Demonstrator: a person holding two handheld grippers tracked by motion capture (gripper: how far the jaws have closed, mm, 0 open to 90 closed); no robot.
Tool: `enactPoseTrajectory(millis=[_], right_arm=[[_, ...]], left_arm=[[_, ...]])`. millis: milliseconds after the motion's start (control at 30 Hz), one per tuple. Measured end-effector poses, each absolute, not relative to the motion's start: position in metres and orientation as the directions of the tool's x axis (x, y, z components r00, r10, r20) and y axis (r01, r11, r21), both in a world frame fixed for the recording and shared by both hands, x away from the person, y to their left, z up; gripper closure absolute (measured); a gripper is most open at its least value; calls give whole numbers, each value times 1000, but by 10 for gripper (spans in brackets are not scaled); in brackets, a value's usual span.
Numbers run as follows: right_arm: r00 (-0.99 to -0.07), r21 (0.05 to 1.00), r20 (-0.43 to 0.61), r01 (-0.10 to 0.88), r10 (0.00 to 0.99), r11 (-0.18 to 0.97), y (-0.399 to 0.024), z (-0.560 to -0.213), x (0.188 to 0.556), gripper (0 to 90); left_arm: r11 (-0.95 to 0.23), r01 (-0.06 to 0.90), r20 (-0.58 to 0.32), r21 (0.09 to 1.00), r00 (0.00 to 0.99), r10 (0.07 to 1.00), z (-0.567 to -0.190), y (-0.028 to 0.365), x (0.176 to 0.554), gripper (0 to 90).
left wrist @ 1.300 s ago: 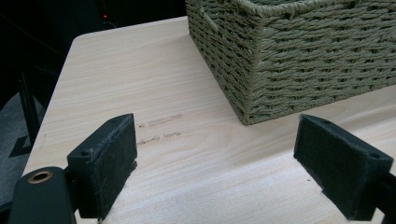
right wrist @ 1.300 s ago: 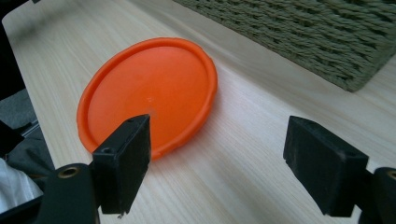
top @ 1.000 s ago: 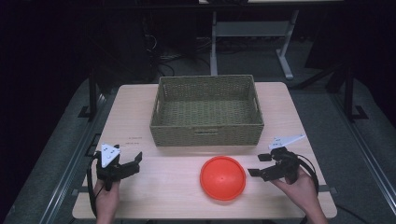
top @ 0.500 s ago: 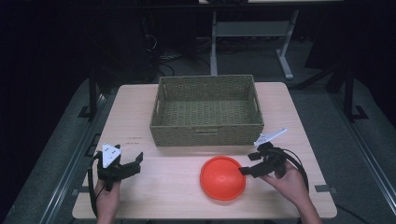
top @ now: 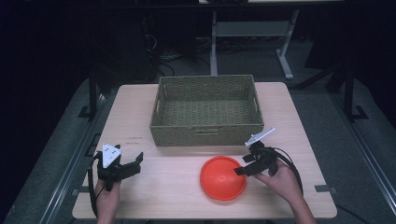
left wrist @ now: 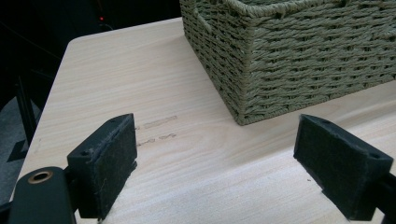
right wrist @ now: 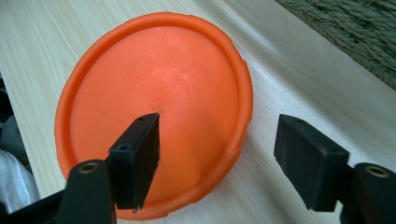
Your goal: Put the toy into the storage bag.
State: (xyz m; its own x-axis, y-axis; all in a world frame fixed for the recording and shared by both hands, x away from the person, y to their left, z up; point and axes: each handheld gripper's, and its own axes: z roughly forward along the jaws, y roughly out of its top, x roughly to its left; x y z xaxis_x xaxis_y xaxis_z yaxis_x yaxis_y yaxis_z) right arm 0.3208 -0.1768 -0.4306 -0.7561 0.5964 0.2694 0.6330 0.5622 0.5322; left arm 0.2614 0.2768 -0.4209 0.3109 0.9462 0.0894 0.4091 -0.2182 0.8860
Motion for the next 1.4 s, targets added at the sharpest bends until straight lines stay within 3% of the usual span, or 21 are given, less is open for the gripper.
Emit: enactPoseTrajectory(millis=[367, 633, 1400], right_arm=[[-752, 511, 285, 644, 594, 570, -172, -438, 329, 371], [-742, 482, 295, 659, 602, 577, -171, -444, 334, 486], [-737, 441, 323, 672, 594, 595, -167, -452, 336, 584]], left_arm=[[-223, 411, 92, 884, 314, 945, -421, 276, 261, 128], [-228, 406, 98, 885, 316, 943, -421, 276, 261, 128], [-225, 392, 100, 892, 314, 944, -420, 276, 259, 128]])
